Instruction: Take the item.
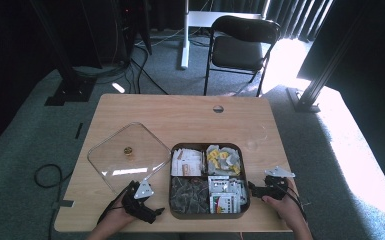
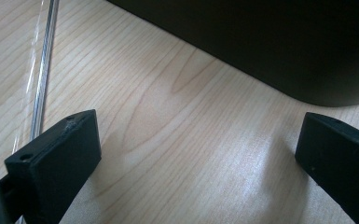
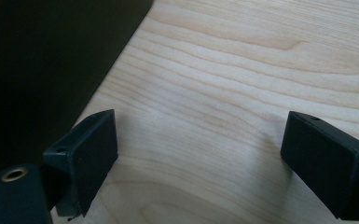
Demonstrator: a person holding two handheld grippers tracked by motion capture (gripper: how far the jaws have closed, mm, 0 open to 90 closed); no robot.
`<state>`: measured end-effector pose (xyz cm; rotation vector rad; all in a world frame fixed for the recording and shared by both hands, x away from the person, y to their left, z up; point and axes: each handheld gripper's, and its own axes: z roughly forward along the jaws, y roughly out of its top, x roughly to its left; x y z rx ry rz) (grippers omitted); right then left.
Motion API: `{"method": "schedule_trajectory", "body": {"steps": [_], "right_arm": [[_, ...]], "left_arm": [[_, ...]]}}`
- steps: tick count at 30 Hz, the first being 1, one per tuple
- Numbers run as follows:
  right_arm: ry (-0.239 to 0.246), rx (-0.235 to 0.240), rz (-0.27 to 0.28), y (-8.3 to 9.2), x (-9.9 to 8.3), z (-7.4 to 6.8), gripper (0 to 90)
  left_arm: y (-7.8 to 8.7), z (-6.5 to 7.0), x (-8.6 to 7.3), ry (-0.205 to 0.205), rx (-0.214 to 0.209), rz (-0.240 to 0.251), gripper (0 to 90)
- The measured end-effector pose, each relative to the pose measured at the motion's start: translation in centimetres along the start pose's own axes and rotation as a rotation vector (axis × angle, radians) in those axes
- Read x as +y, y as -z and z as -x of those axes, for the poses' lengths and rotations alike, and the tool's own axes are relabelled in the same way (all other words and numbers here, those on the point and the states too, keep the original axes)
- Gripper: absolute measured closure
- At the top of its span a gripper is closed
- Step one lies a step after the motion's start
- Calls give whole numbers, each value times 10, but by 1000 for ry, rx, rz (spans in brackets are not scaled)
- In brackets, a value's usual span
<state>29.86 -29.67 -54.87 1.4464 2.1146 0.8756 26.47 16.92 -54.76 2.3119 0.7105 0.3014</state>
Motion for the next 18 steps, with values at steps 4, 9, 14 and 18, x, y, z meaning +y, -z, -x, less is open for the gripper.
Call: {"method": "schedule_trajectory", "body": {"steps": [4, 9, 14, 18], "right_arm": [[10, 17, 2, 4, 1, -1, 106], [-16, 27, 26, 13, 8, -1, 106], [-4, 22, 59, 21, 18, -2, 106], [0, 41, 73, 24, 23, -1, 106]], "left_arm": [[0, 0, 0, 0, -1, 0, 2], [0, 0, 0, 0, -1, 0, 2], [0, 0, 0, -1, 0, 0, 2], [0, 0, 0, 1, -1, 0, 2]]}}
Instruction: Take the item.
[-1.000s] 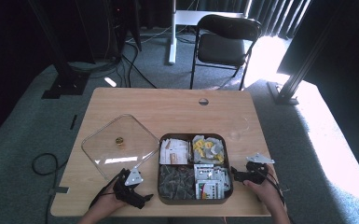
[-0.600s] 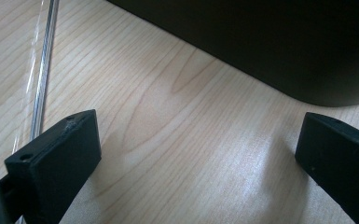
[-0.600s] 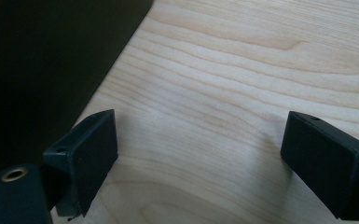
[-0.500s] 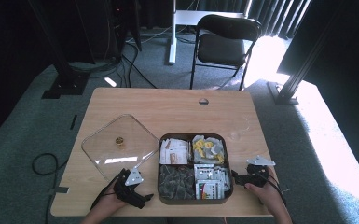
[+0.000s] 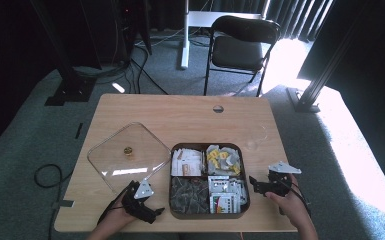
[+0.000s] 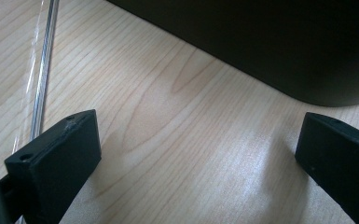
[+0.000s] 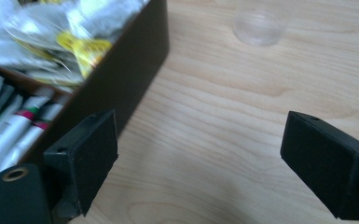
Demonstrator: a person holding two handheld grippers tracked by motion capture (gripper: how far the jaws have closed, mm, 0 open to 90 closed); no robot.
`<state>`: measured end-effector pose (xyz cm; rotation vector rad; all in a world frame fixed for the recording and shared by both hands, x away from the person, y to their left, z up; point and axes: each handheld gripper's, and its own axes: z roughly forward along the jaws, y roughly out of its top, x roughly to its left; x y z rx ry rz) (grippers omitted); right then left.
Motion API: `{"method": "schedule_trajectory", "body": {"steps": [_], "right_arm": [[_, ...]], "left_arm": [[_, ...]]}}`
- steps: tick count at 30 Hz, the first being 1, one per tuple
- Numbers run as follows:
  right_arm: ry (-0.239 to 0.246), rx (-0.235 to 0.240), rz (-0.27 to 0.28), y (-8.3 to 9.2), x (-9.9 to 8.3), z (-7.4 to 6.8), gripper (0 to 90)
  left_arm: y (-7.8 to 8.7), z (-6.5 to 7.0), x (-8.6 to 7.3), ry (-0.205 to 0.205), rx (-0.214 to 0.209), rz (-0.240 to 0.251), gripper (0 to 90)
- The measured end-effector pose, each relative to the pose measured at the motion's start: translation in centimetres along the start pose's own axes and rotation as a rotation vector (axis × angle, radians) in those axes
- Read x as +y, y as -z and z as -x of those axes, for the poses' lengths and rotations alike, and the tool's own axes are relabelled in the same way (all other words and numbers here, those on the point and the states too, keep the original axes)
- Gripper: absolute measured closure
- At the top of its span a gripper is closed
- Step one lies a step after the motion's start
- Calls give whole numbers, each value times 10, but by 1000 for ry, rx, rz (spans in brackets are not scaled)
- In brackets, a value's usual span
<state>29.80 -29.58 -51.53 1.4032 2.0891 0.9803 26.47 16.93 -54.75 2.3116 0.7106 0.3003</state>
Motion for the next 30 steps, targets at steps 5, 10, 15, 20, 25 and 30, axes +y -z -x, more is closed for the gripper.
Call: {"method": "schedule_trajectory", "body": {"steps": [5, 10, 15, 20, 25, 30], "right_arm": [[2, 0, 31, 4, 8, 0, 106], [5, 8, 63, 7, 16, -2, 106], [21, 32, 90, 8, 27, -7, 106], [43, 52, 115, 8, 37, -13, 108], [60, 86, 128, 7, 44, -19, 130], [108, 106, 145, 4, 49, -27, 162]], "left_arm": [[0, 0, 0, 0, 0, 0, 2], [0, 0, 0, 0, 0, 0, 2], [0, 0, 0, -1, 0, -1, 2], [0, 0, 0, -1, 0, 0, 2], [0, 0, 0, -1, 0, 0, 2], [0, 0, 0, -1, 0, 0, 2]]}}
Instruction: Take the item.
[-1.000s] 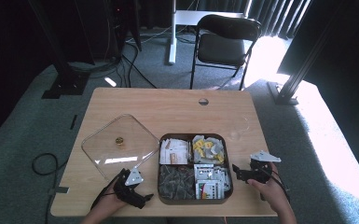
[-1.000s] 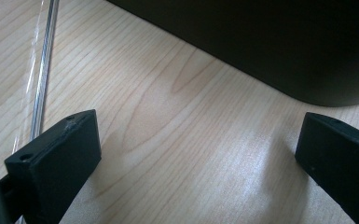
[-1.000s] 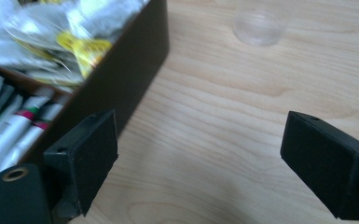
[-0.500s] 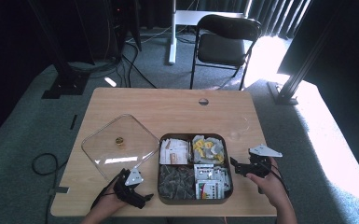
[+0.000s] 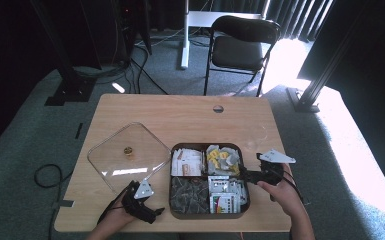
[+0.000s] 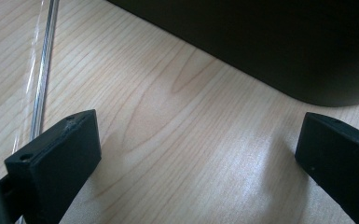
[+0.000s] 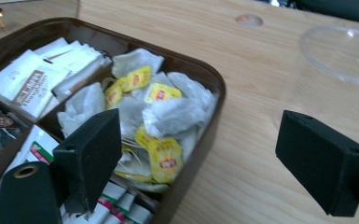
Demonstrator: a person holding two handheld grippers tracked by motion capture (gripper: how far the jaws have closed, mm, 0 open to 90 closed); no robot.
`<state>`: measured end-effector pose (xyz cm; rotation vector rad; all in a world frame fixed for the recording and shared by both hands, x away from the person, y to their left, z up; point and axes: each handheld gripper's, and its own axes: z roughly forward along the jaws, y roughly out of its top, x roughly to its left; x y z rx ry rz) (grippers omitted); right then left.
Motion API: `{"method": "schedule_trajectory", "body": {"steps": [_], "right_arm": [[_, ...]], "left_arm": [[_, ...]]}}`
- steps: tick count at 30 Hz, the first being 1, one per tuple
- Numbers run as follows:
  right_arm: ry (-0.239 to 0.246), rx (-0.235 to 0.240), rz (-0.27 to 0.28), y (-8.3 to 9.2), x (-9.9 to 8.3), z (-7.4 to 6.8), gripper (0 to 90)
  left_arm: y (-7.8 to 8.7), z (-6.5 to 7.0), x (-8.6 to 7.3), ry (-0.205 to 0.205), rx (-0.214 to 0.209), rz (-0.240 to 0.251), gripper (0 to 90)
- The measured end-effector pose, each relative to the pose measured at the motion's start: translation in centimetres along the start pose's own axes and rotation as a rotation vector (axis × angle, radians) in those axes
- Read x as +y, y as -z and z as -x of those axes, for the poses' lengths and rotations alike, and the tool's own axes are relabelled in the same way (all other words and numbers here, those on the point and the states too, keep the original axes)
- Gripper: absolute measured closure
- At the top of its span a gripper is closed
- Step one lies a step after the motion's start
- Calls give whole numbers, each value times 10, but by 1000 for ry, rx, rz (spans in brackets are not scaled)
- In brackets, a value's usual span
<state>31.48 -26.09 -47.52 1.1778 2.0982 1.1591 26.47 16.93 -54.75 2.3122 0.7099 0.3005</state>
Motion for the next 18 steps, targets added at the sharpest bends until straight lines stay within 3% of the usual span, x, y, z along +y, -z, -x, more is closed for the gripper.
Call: {"method": "schedule_trajectory", "body": {"steps": [5, 9, 11, 18], "right_arm": [[43, 42, 1, -6, 4, -7, 222], [49, 55, -19, -11, 6, -9, 276], [58, 74, -35, -17, 7, -10, 367], [76, 135, -58, -27, 8, -20, 440]], "left_arm": [[0, 0, 0, 0, 0, 0, 2], [0, 0, 0, 0, 0, 0, 2], [0, 0, 0, 0, 0, 0, 2], [0, 0, 0, 0, 0, 0, 2]]}}
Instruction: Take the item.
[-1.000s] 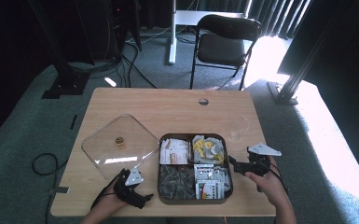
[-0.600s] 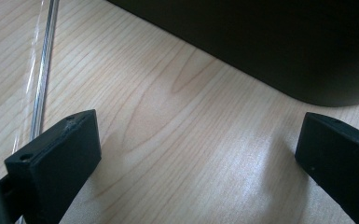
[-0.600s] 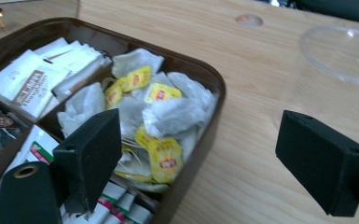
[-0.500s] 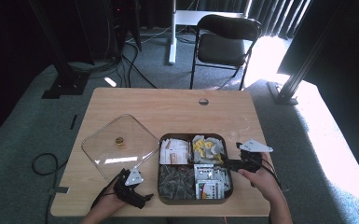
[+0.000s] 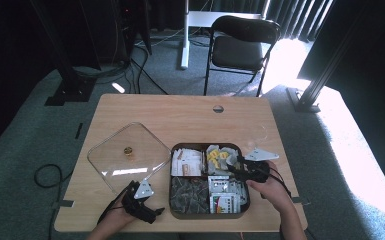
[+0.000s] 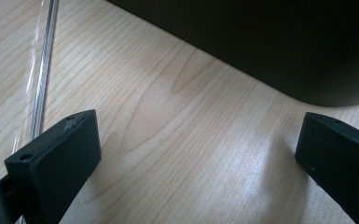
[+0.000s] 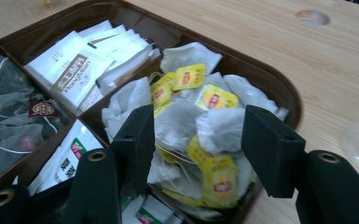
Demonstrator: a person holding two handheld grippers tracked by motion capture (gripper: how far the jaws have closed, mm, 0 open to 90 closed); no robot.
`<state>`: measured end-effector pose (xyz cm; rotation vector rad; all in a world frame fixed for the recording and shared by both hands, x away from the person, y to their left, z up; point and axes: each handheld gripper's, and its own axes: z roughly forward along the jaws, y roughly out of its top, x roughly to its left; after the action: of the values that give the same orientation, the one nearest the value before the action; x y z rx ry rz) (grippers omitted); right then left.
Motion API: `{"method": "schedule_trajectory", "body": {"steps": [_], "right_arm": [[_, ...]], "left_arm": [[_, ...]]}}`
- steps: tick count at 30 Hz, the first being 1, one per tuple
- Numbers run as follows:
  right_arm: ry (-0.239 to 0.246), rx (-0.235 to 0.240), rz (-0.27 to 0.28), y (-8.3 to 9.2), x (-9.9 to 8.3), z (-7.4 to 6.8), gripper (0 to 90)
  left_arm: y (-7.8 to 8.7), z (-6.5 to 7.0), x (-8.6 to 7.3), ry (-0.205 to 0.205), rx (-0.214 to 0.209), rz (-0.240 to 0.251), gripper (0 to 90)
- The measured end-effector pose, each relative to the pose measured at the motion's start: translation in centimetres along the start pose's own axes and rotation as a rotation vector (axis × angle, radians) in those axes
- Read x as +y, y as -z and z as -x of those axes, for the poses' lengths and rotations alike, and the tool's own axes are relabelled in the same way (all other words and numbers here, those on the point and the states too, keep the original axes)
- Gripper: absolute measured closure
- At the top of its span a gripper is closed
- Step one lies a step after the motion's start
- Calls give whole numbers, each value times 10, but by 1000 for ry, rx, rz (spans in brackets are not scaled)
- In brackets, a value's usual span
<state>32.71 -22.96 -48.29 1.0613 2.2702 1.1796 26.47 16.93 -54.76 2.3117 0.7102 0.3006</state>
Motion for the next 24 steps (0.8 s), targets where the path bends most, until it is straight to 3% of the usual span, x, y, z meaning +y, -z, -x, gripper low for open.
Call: {"method": "schedule_trajectory", "body": {"steps": [9, 15, 21, 24], "right_arm": [[54, 42, -29, -15, 2, -5, 505], [108, 55, -81, -22, 1, -5, 617], [106, 79, -111, -28, 0, -6, 656], [79, 90, -125, -30, 0, -6, 719]], "left_arm": [[0, 0, 0, 0, 0, 0, 2], [0, 0, 0, 0, 0, 0, 2], [0, 0, 0, 0, 0, 0, 2], [0, 0, 0, 0, 0, 0, 3]]}}
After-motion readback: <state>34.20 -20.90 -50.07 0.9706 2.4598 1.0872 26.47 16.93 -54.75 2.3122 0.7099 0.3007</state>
